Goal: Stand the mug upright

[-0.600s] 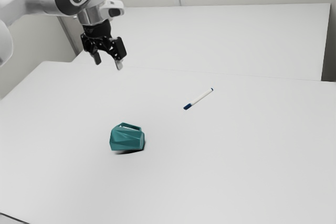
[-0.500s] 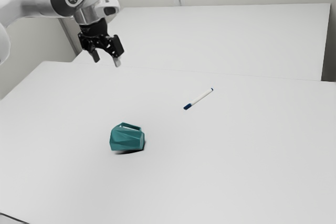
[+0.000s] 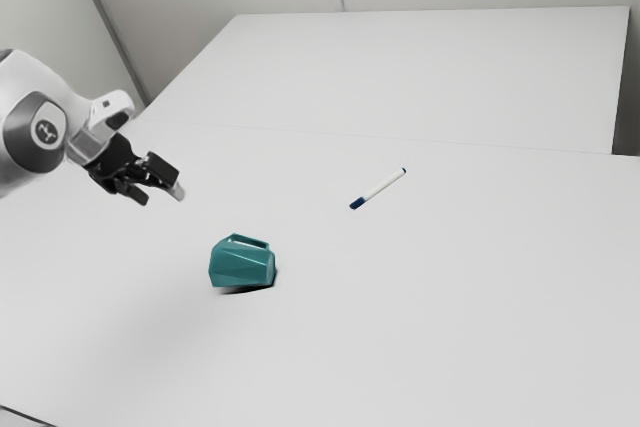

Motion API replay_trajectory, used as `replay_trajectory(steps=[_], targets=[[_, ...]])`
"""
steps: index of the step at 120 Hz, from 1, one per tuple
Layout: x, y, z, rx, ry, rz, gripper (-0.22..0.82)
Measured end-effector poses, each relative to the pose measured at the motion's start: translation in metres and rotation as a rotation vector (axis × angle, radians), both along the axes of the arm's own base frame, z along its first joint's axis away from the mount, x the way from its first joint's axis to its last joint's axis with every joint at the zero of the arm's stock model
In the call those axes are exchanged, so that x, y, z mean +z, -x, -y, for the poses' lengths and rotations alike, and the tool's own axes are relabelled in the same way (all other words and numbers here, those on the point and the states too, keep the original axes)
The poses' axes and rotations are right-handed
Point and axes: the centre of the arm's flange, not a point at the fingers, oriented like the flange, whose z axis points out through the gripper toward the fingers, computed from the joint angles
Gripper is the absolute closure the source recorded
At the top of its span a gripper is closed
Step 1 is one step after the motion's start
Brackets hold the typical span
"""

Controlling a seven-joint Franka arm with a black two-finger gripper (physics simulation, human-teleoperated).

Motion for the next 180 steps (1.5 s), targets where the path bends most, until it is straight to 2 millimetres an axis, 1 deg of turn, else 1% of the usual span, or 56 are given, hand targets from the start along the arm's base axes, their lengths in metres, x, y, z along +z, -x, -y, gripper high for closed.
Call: replay_trajectory(steps=[9, 21, 33, 51, 60, 77, 83, 111, 124, 152, 159, 180], targets=[[-0.021, 0.009, -0.012, 0.04, 0.128, 0.051, 0.0], [-0.052, 0.018, -0.023, 0.078, 0.291, 0.129, 0.0], [-0.082, 0.029, -0.031, 0.084, 0.384, 0.203, 0.0], [-0.109, 0.032, -0.04, 0.016, 0.396, 0.293, 0.0], [-0.122, 0.034, -0.041, -0.035, 0.383, 0.318, 0.0], [-0.154, 0.033, -0.039, -0.103, 0.38, 0.344, 0.0], [-0.163, 0.032, -0.038, -0.122, 0.38, 0.357, 0.0], [-0.194, 0.037, -0.031, -0.203, 0.368, 0.409, 0.0], [-0.199, 0.035, -0.024, -0.248, 0.356, 0.436, 0.0], [-0.203, 0.028, -0.005, -0.319, 0.341, 0.498, 0.01], [-0.205, 0.029, -0.003, -0.32, 0.34, 0.511, 0.04], [-0.209, 0.029, -0.003, -0.317, 0.331, 0.543, 0.2]])
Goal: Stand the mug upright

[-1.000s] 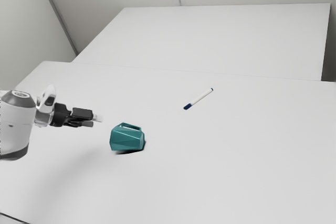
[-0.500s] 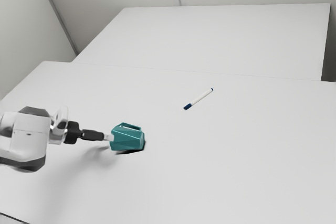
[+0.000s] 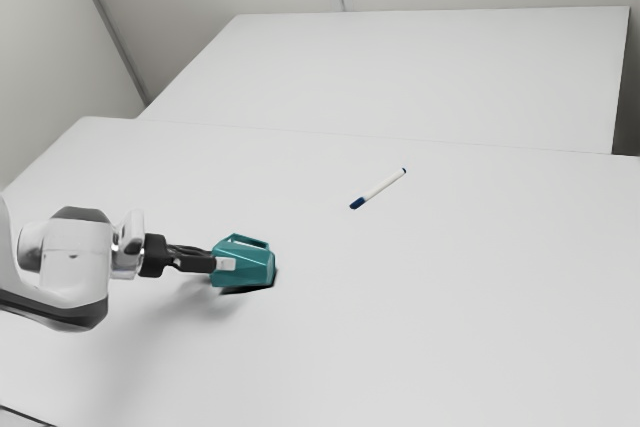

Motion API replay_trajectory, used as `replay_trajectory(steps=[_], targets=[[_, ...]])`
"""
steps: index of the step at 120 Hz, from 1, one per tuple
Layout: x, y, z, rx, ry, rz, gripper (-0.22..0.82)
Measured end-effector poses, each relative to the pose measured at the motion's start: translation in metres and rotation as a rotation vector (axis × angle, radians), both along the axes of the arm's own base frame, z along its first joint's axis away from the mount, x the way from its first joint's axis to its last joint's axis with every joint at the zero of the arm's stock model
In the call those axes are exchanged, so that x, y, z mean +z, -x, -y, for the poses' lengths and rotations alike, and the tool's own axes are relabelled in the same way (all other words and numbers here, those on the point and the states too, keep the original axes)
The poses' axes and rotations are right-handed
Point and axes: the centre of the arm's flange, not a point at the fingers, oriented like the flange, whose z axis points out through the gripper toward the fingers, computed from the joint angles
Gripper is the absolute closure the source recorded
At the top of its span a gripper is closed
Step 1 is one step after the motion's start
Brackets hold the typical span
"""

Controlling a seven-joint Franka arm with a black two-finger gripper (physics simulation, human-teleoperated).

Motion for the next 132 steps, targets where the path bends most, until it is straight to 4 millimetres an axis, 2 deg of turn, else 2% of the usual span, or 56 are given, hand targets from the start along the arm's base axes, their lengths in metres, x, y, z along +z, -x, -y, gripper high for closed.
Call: replay_trajectory(steps=[31, 52, 74, 108, 120, 132], targets=[[-0.003, -0.003, 0.012, -0.005, 0.005, 0.036, 0.31], [0.004, -0.008, 0.023, -0.011, 0.008, 0.074, 0.56], [0.011, -0.012, 0.031, -0.022, 0.002, 0.107, 0.7], [0.02, -0.016, 0.037, -0.02, 0.002, 0.144, 0.77], [0.046, -0.028, 0.044, -0.06, -0.05, 0.187, 0.78], [0.071, -0.029, 0.054, -0.178, -0.175, 0.167, 0.78]])
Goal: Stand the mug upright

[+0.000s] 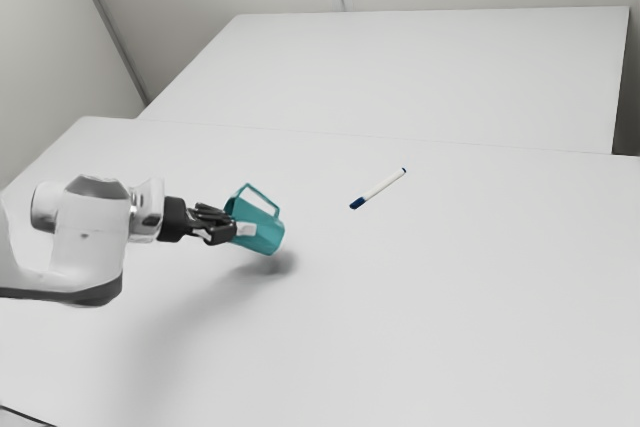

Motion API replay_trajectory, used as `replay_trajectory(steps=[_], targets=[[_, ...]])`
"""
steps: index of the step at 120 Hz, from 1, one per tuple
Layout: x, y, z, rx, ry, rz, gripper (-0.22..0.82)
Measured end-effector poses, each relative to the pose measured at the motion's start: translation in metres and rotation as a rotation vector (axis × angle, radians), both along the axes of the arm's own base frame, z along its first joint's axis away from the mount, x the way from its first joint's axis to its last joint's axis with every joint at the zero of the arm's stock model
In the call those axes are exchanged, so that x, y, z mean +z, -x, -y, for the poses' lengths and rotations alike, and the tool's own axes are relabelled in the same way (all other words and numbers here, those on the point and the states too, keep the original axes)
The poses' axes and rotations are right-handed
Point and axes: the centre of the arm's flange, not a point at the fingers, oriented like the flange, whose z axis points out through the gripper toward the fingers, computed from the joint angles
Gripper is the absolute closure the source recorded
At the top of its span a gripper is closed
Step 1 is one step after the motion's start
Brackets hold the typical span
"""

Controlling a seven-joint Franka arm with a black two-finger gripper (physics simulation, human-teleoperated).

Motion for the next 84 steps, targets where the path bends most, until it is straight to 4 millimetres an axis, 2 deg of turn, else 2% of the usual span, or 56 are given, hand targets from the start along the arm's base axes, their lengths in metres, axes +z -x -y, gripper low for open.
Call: replay_trajectory(steps=[11, 27, 32, 44, 56, 84], targets=[[0.015, 0.002, 0.001, -0.099, -0.154, -0.065, 0.79], [0.055, 0.011, 0.003, -0.218, -0.412, -0.165, 0.79], [0.061, 0.013, 0.003, -0.226, -0.484, -0.207, 0.79], [0.064, 0.013, 0.0, -0.195, -0.616, -0.309, 0.79], [0.064, -0.004, -0.003, -0.121, -0.673, -0.388, 0.79], [0.053, -0.037, 0.024, 0.029, -0.72, -0.503, 0.79]])
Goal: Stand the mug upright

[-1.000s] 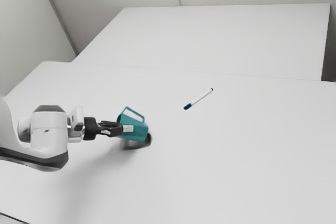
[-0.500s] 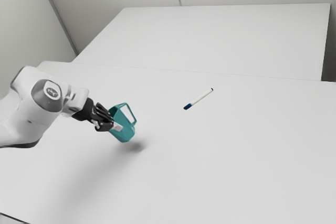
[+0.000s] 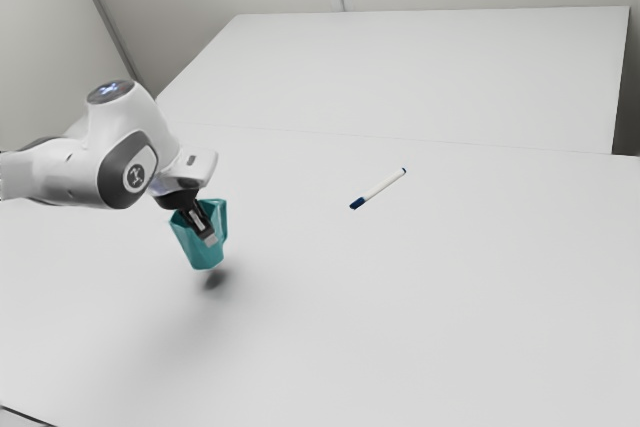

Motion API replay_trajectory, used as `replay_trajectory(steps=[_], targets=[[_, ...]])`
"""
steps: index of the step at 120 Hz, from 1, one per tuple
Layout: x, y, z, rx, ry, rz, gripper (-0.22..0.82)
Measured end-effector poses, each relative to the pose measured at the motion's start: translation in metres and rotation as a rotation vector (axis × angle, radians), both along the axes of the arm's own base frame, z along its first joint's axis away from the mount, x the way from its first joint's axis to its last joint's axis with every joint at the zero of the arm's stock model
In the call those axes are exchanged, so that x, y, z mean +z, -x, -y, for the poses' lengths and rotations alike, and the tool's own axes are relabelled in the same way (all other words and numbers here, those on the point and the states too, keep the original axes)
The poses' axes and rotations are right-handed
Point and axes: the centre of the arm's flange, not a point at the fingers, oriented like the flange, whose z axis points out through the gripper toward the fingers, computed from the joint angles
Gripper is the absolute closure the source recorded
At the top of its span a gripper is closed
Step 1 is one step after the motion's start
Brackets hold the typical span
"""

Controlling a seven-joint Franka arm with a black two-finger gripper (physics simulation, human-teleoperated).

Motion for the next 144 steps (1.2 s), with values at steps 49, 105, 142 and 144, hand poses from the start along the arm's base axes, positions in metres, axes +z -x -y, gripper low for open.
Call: replay_trajectory(steps=[49, 105, 142, 144], targets=[[-0.021, -0.018, 0.036, 0.363, 0.098, 0.017, 0.79], [-0.025, -0.008, 0.052, 0.577, 0.161, 0.066, 0.79], [-0.03, 0.004, 0.051, 0.656, 0.183, 0.094, 0.78], [-0.03, 0.003, 0.051, 0.659, 0.185, 0.096, 0.78]])
